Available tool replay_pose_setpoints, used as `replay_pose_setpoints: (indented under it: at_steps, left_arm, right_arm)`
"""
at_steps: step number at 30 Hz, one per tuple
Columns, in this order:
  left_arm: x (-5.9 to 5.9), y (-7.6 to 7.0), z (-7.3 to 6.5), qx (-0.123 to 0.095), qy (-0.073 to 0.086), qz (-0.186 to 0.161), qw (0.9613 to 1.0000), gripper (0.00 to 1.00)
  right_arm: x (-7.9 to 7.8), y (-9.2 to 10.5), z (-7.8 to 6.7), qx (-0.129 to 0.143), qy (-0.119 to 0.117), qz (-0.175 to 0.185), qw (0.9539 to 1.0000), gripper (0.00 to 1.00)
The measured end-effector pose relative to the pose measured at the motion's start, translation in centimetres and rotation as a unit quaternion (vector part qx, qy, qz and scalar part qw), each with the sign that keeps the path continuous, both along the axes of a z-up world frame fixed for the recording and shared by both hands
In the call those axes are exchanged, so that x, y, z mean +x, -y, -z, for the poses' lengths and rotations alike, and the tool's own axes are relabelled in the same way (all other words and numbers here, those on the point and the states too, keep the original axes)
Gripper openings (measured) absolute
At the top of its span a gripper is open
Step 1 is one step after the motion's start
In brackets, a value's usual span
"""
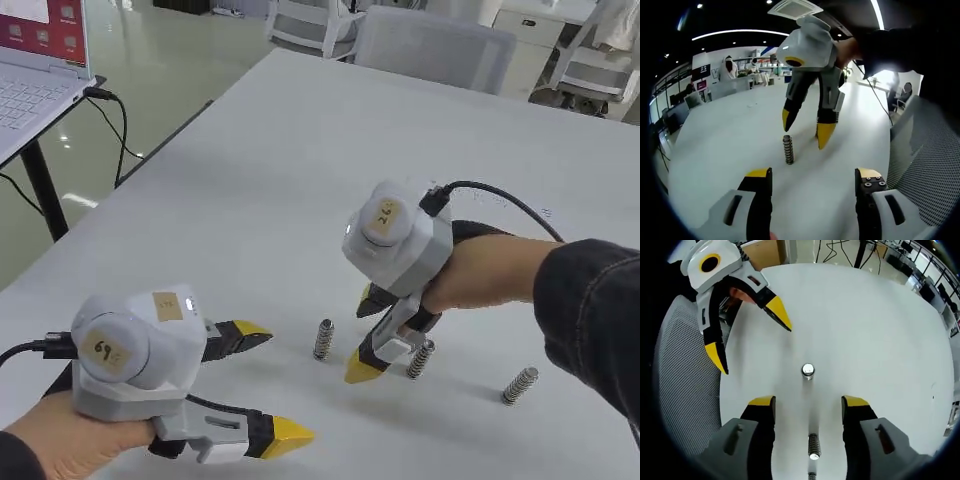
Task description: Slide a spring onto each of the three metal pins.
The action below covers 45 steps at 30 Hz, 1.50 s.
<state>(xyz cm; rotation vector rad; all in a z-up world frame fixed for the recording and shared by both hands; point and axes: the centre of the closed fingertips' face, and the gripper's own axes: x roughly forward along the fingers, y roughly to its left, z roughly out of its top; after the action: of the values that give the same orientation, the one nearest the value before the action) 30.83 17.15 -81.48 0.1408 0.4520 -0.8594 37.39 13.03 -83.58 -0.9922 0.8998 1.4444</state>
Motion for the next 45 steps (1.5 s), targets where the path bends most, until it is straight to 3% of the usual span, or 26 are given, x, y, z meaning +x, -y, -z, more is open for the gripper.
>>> replay_pose_setpoints:
  at_steps: [12,23,28,35,38,45]
  left_arm:
    - [0.3,0.1,-0.2,0.012,-0.001,0.007,0.9999,0.66]
    - [0.6,0.4,-0.6,0.021,-0.001,0.012,0.9997,0.66]
    - [0.7,0.4,-0.6,0.025,-0.002,0.013,0.9996,0.66]
    - [0.8,0.6,-0.7,0.026,-0.003,0.011,0.9996,0.66]
    - [0.8,0.8,-0.6,0.026,-0.005,0.012,0.9996,0.67]
    - [0.8,1.1,-0.8,0.025,-0.003,0.013,0.9996,0.68]
  right_arm:
    - [0.9,2.4,-1.2,0.052,0.008,0.05,0.9974,0.66]
    - [1.8,5.6,-1.9,0.089,0.029,0.101,0.9905,0.73]
    - [2.2,7.1,-2.3,0.11,0.036,0.13,0.9847,0.75]
    - [2.6,9.5,-3.4,0.153,0.049,0.176,0.9712,0.77]
    - [2.7,10.4,-3.6,0.161,0.056,0.189,0.967,0.79]
    - [2.8,12.7,-4.3,0.189,0.077,0.229,0.9518,0.82]
